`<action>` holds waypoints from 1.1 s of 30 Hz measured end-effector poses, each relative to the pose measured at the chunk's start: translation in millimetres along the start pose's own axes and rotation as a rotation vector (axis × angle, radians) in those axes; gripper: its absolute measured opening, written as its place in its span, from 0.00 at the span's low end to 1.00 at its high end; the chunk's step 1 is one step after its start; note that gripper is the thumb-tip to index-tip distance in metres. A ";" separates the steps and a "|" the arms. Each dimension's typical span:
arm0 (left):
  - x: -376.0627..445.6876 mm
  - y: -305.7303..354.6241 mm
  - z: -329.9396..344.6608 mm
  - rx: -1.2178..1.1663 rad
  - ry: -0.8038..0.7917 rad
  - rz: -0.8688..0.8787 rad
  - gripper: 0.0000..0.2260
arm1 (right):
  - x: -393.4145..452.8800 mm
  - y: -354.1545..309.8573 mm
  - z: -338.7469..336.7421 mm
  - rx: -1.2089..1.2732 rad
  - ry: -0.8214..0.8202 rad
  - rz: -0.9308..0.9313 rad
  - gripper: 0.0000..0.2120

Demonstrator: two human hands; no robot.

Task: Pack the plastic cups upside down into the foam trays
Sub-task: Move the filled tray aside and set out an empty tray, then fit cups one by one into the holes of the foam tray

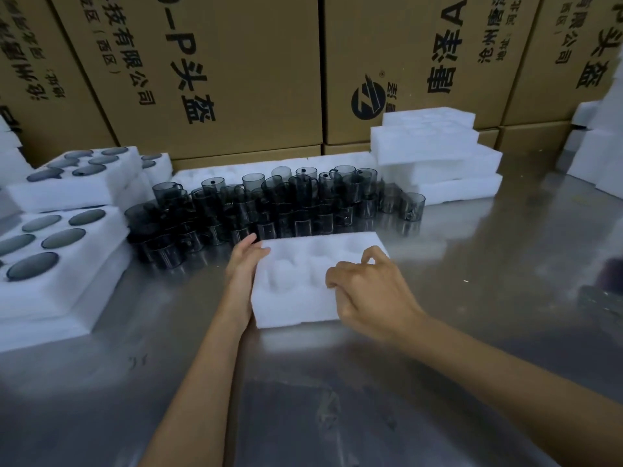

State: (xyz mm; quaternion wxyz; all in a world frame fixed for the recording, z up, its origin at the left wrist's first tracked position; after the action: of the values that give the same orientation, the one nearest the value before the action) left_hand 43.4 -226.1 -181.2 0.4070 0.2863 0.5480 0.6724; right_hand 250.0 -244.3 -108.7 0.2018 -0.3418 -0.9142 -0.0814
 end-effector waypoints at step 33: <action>20.8 9.7 -21.4 -0.013 -0.012 -0.014 0.16 | 212.1 4.3 74.1 0.672 -0.002 0.288 0.04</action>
State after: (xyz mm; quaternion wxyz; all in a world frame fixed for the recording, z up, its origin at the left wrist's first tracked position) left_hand 12.8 -219.6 -178.1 0.4167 0.2840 0.5431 0.6713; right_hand 84.3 -94.2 -85.6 0.3116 -0.3818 -0.8325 0.2532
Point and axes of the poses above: each hand's wrist, its own x-axis towards the middle knuckle, its own z-axis out of the palm, y = z × x, the point moved 9 cm from there along x, towards the middle knuckle, and after that the axes turned 2 degrees about -z, right-handed, at the moved point
